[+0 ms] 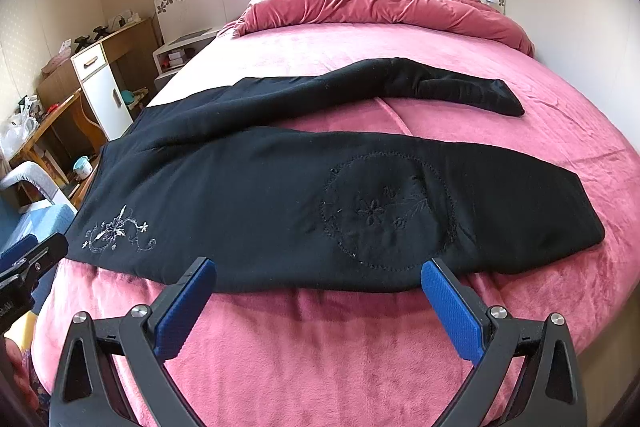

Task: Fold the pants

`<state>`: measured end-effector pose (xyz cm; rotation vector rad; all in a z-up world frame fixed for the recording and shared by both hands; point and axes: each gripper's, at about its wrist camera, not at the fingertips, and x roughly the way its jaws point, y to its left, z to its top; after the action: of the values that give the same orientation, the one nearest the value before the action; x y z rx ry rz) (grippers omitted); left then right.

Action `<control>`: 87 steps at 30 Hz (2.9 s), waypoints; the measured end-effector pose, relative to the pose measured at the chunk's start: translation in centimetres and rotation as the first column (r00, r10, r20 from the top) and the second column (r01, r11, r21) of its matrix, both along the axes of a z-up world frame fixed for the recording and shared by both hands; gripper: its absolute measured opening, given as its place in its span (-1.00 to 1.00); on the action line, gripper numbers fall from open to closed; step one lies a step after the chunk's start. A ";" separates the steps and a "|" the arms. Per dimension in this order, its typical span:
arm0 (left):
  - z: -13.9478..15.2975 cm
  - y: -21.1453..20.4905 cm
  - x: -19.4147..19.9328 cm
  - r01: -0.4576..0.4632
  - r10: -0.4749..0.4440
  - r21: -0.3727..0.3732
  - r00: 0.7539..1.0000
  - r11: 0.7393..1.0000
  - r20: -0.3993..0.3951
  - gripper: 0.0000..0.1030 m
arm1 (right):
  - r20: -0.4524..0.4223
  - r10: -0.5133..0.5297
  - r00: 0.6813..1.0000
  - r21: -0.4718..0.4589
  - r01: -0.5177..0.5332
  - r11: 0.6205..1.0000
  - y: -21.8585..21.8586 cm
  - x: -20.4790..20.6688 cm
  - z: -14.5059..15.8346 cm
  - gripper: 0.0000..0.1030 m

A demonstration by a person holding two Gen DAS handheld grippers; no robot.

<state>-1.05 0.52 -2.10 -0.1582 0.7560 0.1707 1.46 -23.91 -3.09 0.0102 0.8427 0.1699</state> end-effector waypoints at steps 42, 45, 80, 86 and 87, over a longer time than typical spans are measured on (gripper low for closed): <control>-9.2 16.8 0.5 -0.347 0.236 -0.388 0.922 0.854 -0.306 0.18 | -0.338 -0.538 0.773 0.365 0.634 0.682 -28.0 4.5 -8.2 0.46; -9.6 18.1 1.5 -0.372 0.260 -0.393 0.915 0.841 -0.309 0.06 | -0.329 -0.542 0.773 0.348 0.633 0.691 -28.1 5.8 -8.3 0.46; -4.6 16.6 -4.7 -0.286 0.204 -0.321 0.942 0.903 -0.265 -0.87 | -0.279 -0.555 0.784 0.254 0.618 0.744 -34.0 2.1 -4.8 -0.66; -6.0 16.4 -3.9 -0.307 0.206 -0.273 0.916 0.912 -0.344 -0.70 | -0.308 -0.563 0.766 0.218 0.633 0.743 -34.5 1.7 -6.5 -0.66; -5.9 16.5 -3.9 -0.309 0.209 -0.272 0.916 0.911 -0.342 -0.63 | -0.308 -0.564 0.766 0.211 0.633 0.745 -34.5 1.8 -6.5 -0.64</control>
<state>-4.95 16.99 -8.03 -0.5570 1.0714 0.3338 3.24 -58.38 -9.62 0.6060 0.9939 -0.3302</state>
